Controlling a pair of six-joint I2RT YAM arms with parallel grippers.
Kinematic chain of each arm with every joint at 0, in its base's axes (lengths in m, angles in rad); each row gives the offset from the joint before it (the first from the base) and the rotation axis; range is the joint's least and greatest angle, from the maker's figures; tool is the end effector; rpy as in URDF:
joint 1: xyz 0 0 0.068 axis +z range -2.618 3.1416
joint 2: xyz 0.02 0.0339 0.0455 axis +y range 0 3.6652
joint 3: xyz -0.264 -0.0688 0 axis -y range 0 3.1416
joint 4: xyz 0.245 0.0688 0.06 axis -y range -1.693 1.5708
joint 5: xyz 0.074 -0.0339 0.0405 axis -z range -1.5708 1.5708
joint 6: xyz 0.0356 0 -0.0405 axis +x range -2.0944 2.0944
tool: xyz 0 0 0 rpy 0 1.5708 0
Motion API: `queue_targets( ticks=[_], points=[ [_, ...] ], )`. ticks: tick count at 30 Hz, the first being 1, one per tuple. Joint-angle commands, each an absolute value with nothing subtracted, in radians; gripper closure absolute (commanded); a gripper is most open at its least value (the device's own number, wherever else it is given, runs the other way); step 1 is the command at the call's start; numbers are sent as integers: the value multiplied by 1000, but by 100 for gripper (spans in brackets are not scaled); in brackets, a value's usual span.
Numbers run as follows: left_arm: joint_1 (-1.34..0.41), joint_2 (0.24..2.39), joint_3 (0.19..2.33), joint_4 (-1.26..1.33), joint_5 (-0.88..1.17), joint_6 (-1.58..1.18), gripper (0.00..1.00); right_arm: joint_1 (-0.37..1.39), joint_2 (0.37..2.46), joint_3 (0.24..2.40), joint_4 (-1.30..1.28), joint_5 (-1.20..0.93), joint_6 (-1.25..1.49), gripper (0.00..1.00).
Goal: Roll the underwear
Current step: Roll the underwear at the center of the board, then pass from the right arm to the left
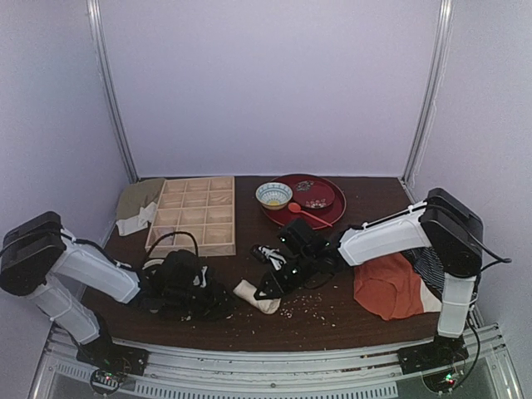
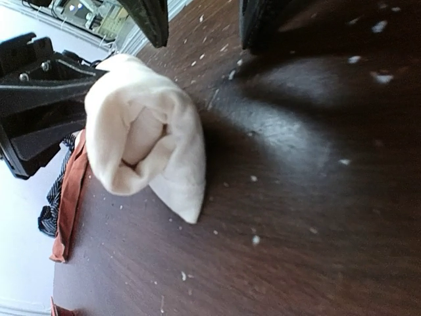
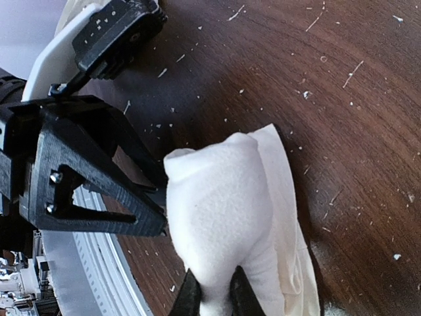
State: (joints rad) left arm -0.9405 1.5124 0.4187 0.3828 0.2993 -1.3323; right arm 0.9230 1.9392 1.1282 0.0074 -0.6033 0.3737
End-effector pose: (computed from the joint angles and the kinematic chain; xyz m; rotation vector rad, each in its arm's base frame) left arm 0.1402 -0.2100 0.1165 -0.3471 2.7209 -1.3119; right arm 0.2247 0.3304 0.1491 -1.0154 2.4044 1.2734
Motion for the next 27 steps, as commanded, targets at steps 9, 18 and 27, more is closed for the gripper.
queue_targets(
  ticks=[9,18,27],
  points=[
    [-1097,1627,412,699,-81,-1578,43,942,1937,1049,-96,-446,404,100],
    [-1141,1779,399,965,-176,-1606,39,945,1936,1045,-104,-455,394,100],
    [-1157,1818,338,1102,-229,-1590,34,948,1948,1052,-96,-466,408,100]
  ],
)
